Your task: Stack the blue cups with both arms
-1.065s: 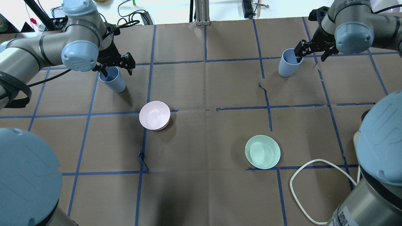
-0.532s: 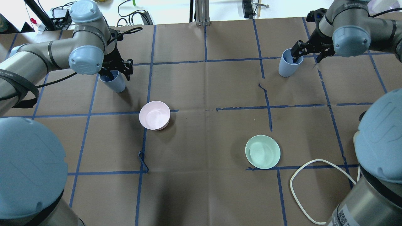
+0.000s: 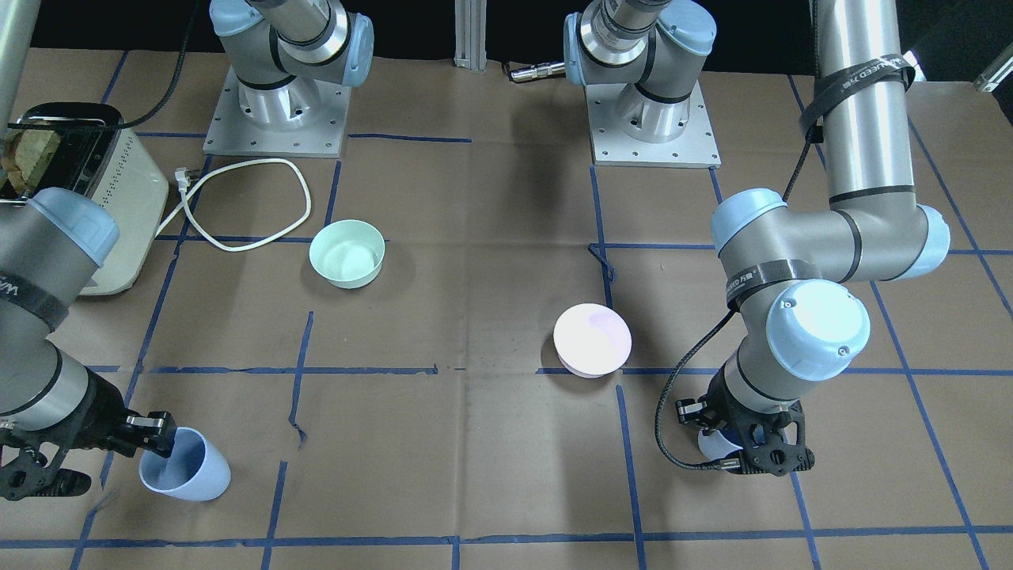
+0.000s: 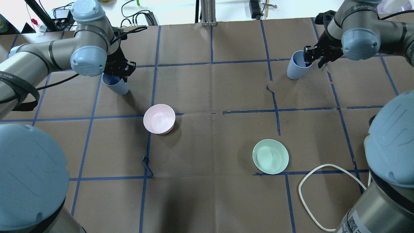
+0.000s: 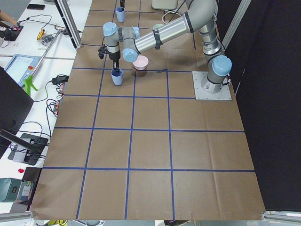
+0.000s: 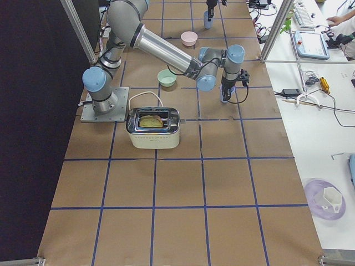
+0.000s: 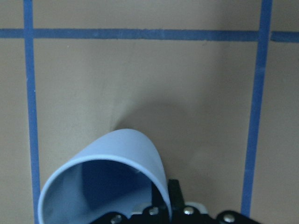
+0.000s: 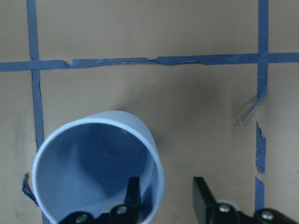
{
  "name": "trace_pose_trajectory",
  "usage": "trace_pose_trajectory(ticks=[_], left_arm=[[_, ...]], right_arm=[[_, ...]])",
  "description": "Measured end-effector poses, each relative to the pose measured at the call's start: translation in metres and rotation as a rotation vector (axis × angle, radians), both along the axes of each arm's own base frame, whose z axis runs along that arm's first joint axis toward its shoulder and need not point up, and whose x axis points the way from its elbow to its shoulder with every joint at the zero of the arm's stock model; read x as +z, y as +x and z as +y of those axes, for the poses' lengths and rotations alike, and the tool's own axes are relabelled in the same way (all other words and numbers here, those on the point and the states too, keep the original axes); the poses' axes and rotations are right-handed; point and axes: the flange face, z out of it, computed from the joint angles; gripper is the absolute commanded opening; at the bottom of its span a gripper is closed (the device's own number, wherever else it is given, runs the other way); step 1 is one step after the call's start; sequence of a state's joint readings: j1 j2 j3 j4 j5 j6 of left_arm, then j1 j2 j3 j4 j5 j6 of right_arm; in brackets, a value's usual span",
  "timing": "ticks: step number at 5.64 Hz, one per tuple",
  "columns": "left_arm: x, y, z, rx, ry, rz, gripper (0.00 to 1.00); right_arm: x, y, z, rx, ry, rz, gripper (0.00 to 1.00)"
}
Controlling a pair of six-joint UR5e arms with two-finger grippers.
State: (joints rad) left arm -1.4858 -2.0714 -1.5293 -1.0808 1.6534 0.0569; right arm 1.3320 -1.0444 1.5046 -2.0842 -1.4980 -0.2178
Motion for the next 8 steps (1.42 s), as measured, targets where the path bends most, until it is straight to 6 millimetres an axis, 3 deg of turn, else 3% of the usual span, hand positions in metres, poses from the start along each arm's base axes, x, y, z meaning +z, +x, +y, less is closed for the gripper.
trace_pose_trajectory(ticks=[1,3,4,5,6,7,8], left_arm=[[0.02,-0.031,0.003,-0.042,-0.031,-0.001,0.0],[0.041,-0.166,0.03,-0.173,-0.084,0.011,0.01],[0.036,-0.234,0.044,-0.214,-0.109,0.021,0.01],[0.023,-0.285,0.054,-0.233,-0.144,0.035,0.01],[0.011,-0.308,0.057,-0.232,-0.165,0.045,0.04],[0.004,-0.316,0.058,-0.233,-0.167,0.049,0.13],[-0.001,-0.318,0.058,-0.234,-0.163,0.054,0.34]], right_arm=[[0.004,0.002,0.0,-0.005,-0.005,0.0,0.08],[0.025,0.008,-0.006,-0.041,-0.037,0.005,0.08],[0.056,0.008,-0.008,-0.05,-0.051,0.01,0.08],[0.101,0.01,-0.003,-0.052,-0.039,0.012,0.09],[0.154,0.012,0.009,-0.053,-0.01,0.017,0.09],[0.204,0.013,0.026,-0.055,0.034,0.034,0.09],[0.231,0.014,0.04,-0.055,0.073,0.046,0.09]])
